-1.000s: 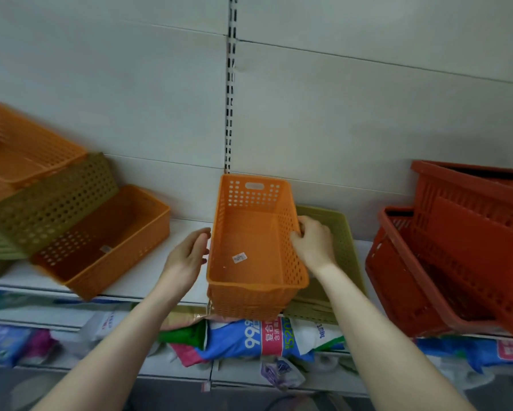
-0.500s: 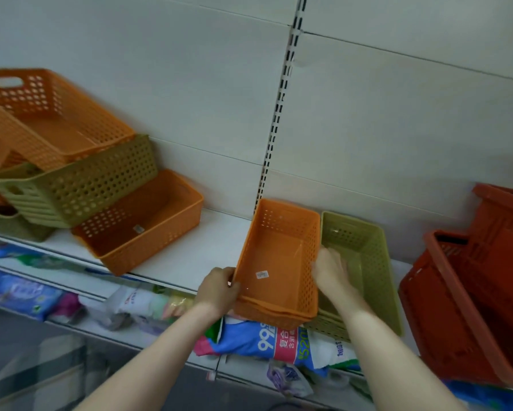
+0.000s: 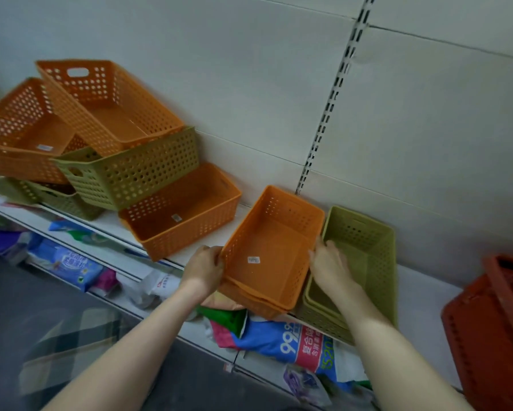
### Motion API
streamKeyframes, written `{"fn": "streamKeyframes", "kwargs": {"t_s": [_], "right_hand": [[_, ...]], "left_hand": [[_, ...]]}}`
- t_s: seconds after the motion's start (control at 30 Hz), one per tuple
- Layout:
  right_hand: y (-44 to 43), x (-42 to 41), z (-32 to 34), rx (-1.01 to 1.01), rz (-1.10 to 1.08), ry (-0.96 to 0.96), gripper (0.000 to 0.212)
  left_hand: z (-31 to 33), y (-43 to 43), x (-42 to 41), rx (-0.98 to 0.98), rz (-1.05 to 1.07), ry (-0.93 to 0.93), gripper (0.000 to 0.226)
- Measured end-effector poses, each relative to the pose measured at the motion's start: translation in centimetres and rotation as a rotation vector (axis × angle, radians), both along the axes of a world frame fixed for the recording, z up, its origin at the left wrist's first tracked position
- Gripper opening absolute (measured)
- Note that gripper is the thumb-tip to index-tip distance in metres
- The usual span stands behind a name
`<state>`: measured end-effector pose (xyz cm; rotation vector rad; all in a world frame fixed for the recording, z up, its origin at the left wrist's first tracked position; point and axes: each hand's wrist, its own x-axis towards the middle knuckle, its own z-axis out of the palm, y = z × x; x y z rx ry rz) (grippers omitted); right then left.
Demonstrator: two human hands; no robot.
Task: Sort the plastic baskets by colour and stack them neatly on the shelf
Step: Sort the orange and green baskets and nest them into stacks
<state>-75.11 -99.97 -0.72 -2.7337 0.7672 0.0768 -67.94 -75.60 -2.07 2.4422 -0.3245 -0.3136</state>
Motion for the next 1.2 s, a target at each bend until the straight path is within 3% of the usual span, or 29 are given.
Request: {"fn": "streamKeyframes", "kwargs": {"t_s": [0.2,0.43,0.5,0.63,0.73,0.9,1.03,1.1,1.2], "right_hand": [[-1.8,-0.7,0.6,-0.121,0.016,0.061,0.054],[1.6,1.9,3.4,-0.218,-0.072,0.088,0.037],[3.4,3.3,4.1,-0.222,0.013,-0.052,0.042],[9.0,9.0,6.1,-0.107,0.18,-0.368,0.042],[14.9,14.8,9.1,-0.032,0.281,-0.484,0.037],[24.2,24.9,13.5,0.037,0.426,-0.535,0.032],[29.1,29.9,15.2,0.1,0.567,-0.275,0.041],[30.8,31.2,14.7,0.141,0.58,-0.155,0.026],[31.8,32.1,13.4,0.063,0.521,-0.223,0.011]], "left_hand": [[-0.3,1.5,0.9,-0.002,0.048,-0.003,0.026],[0.5,2.4,1.1,0.051,-0.049,-0.02,0.03],[1.3,4.1,1.9,0.036,-0.076,-0.161,0.03],[5.1,10.0,5.5,-0.03,-0.081,-0.626,0.027],[8.4,15.5,9.9,0.046,-0.017,-0.79,0.036],[10.1,22.3,16.8,0.297,-0.062,-0.643,0.048],[9.4,24.3,19.2,0.243,-0.263,-0.621,0.04],[8.9,24.8,20.3,0.2,-0.331,-0.618,0.041],[8.4,25.3,21.3,0.136,-0.385,-0.608,0.04]]}}
